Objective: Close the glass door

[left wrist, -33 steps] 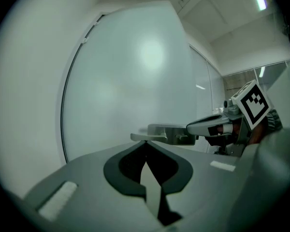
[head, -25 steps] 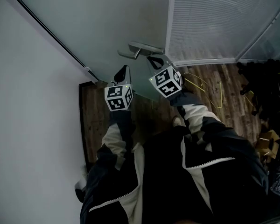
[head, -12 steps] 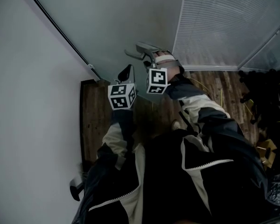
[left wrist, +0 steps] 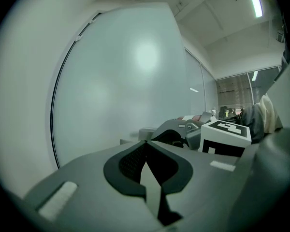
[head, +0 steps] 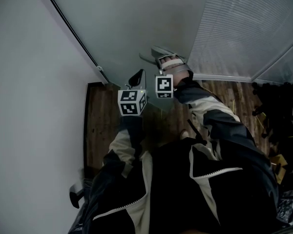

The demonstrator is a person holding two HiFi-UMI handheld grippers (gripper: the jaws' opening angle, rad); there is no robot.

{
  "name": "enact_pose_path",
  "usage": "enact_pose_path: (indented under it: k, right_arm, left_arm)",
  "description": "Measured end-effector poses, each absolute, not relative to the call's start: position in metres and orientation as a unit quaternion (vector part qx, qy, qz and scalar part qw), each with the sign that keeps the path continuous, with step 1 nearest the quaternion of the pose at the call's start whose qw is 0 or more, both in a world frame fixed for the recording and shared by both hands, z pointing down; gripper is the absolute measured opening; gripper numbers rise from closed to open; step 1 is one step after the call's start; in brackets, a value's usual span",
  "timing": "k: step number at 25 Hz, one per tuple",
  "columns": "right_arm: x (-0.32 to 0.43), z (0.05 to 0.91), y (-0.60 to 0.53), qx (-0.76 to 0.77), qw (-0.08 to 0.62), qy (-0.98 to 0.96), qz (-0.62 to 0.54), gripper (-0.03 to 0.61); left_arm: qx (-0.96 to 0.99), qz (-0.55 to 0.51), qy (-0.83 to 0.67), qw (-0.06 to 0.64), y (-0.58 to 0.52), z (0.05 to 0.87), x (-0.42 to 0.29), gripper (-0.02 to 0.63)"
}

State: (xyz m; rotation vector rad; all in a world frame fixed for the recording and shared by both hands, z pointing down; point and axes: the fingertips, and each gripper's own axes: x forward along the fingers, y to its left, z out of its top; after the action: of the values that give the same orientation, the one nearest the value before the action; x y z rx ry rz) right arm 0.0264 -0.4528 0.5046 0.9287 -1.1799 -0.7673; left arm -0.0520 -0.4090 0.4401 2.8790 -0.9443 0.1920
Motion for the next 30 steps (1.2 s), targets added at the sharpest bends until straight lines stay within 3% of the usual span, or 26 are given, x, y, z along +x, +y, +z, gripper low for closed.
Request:
enact_pose_path:
  k: [9, 30]
  right_arm:
    - [0.039, 0.507, -0.464, 0.422, 0.665, -0.511, -0.345, 0.120]
    - [0.166, 0.507, -0.551, 0.417, 0.655, -0.518, -0.358, 0.123]
  left_arm:
    - [0.950, 0.063, -0.302, 0.049, -0.412, 0.441, -0.049, 0.002]
    - [0.939, 0.065, -0.334, 0.044, -0.460, 0.422, 0.064, 0.002]
